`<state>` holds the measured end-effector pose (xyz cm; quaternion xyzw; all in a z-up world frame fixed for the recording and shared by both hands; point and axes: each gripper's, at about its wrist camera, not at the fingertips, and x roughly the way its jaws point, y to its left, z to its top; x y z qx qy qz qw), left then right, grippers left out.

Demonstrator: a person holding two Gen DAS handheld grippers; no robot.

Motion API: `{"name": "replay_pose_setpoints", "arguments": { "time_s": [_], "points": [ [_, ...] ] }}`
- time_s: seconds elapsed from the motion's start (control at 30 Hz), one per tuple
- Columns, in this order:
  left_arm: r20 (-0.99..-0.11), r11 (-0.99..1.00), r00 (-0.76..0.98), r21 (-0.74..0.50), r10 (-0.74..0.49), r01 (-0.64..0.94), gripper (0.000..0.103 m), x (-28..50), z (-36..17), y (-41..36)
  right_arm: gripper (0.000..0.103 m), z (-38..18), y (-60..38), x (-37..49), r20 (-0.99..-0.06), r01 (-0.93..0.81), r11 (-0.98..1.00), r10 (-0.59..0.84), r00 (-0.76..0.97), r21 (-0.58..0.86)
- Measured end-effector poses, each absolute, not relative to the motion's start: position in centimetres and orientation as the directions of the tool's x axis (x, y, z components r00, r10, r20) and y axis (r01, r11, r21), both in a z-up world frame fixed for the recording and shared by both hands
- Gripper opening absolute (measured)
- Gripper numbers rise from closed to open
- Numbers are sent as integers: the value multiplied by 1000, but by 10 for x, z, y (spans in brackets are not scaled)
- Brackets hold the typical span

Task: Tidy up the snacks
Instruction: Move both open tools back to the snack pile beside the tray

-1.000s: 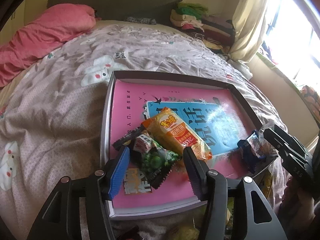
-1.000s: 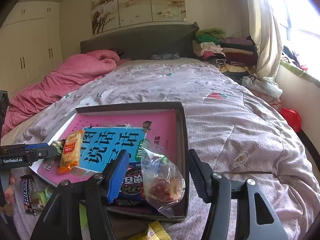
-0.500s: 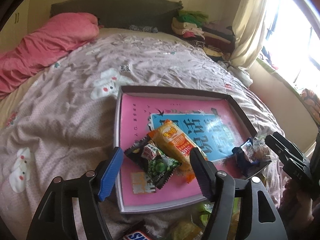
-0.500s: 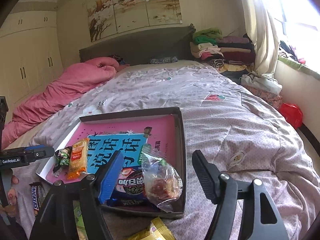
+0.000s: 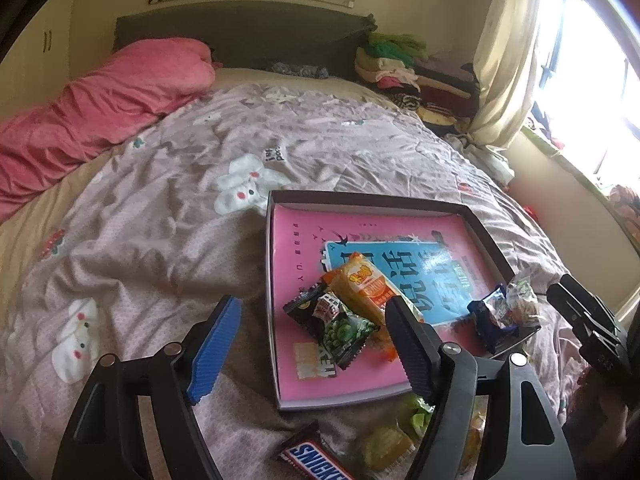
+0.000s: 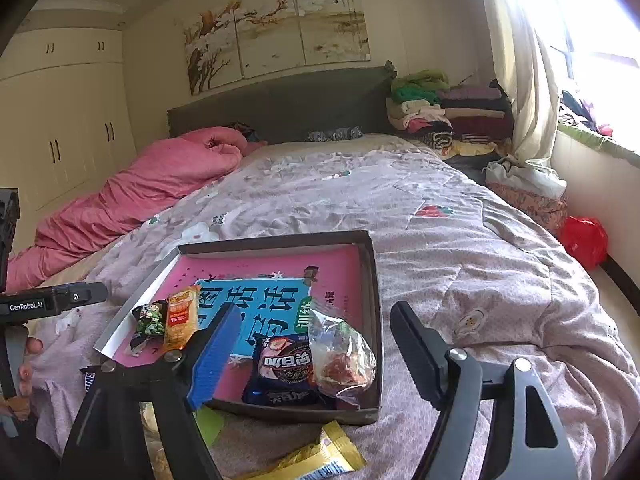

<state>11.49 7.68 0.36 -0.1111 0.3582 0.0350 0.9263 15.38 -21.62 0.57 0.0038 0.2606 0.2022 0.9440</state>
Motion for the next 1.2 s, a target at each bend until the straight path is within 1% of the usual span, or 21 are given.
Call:
{"name": "replay_pose_setpoints", "arguments": {
  "time_s": [0.4,0.47,0.87,1.2],
  "points": [
    [-663,975,748,-173,-13,-137,78,101,13,74,79,16,-220,138,-467,-386,915,395,791,120],
    [-663,975,748,-171,-9,-140,80,99,14,73,79,17,-220,136,-467,-391,912,400,788,122],
    [-707,976,707,-164,-18,-140,80,89,6,70,80,14,-198,118,-527,-459,878,455,717,133],
    [-720,983,694,-144,-27,-112,80,83,4,62,80,6,-185,102,-580,-493,857,479,659,147]
  ]
}}
